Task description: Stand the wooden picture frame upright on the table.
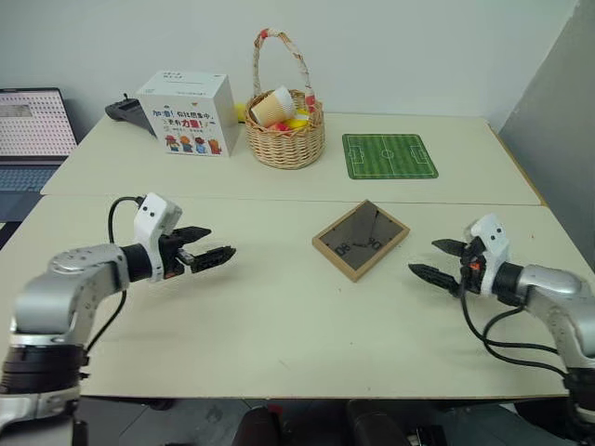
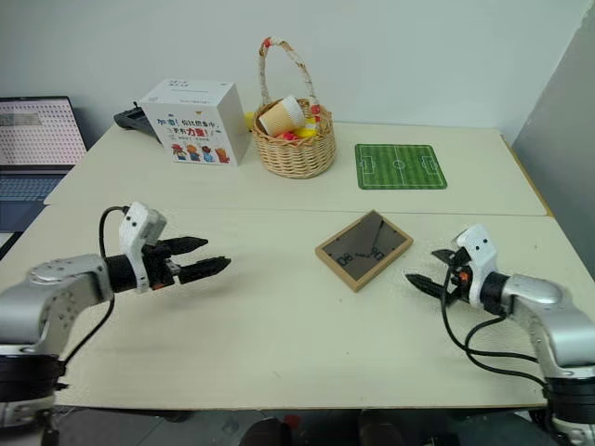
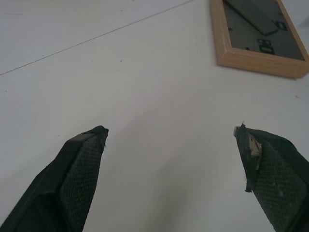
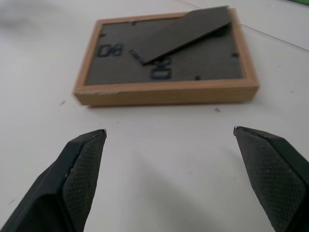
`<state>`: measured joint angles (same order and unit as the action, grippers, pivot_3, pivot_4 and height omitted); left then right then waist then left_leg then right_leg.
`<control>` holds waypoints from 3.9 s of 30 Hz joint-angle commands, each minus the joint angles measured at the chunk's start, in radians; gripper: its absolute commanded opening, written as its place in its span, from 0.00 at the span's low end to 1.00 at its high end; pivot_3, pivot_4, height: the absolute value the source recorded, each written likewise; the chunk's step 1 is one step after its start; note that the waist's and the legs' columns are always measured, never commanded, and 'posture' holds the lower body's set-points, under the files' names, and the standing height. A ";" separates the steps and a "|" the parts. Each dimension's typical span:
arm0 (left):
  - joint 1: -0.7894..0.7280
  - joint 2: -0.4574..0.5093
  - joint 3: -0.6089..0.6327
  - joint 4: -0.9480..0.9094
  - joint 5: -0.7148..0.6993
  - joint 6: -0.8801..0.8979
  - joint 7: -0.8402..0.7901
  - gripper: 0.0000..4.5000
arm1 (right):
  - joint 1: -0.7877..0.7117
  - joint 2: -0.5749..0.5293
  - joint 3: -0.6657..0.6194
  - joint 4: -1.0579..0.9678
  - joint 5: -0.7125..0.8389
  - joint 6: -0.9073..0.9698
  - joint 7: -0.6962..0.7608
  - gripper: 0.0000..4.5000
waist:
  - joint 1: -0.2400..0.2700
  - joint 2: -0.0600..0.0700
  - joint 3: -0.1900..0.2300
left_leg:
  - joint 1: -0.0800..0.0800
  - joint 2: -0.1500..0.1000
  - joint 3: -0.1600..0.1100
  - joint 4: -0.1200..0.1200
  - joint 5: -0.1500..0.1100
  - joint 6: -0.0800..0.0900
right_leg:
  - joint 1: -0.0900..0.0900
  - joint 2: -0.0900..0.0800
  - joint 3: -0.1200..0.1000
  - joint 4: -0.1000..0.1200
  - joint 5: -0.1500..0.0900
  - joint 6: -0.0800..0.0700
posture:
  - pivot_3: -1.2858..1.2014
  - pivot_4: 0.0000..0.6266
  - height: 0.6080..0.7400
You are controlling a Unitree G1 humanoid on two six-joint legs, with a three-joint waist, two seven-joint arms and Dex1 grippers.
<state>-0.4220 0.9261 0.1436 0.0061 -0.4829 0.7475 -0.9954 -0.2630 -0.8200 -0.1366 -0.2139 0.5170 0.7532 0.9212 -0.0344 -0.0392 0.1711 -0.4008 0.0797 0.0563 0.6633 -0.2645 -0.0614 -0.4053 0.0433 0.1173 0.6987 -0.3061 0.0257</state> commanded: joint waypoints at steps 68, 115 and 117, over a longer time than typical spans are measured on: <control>0.010 -0.182 -0.242 -0.222 0.253 0.115 -0.059 0.00 | -0.227 0.207 0.416 0.108 -0.431 -0.118 -0.226 0.00 | -0.007 0.000 -0.001 | 0.000 0.000 0.000 0.004 -0.001 0.001 | -0.006 0.002 0.003 0.015 -0.005 -0.003 | 0.52 0.24 1.00; 0.014 -0.177 0.081 0.116 -0.288 0.742 0.015 0.75 | -0.205 0.400 0.466 0.128 -0.415 -0.174 -0.204 0.00 | -0.023 -0.001 -0.001 | 0.000 0.001 -0.004 0.002 -0.001 0.001 | -0.007 0.004 0.000 0.016 -0.007 -0.006 | 0.52 0.24 1.00; 0.005 -0.197 0.056 0.123 -0.298 0.751 0.010 0.85 | -0.205 0.420 0.469 0.118 -0.416 -0.160 -0.217 0.00 | -0.023 -0.001 -0.001 | 0.000 0.001 -0.006 0.002 -0.001 0.001 | -0.007 0.004 0.000 0.016 -0.007 -0.006 | 0.52 0.24 1.00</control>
<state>-0.4041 0.7424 0.2208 0.1234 -0.7501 1.4790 -0.9843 -0.4730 -0.4143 0.3363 -0.0541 0.1008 0.5801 0.7163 -0.0577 -0.0399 0.1706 -0.4009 0.0812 0.0499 0.6652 -0.2651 -0.0605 -0.4123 0.0469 0.1173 0.7150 -0.3127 0.0197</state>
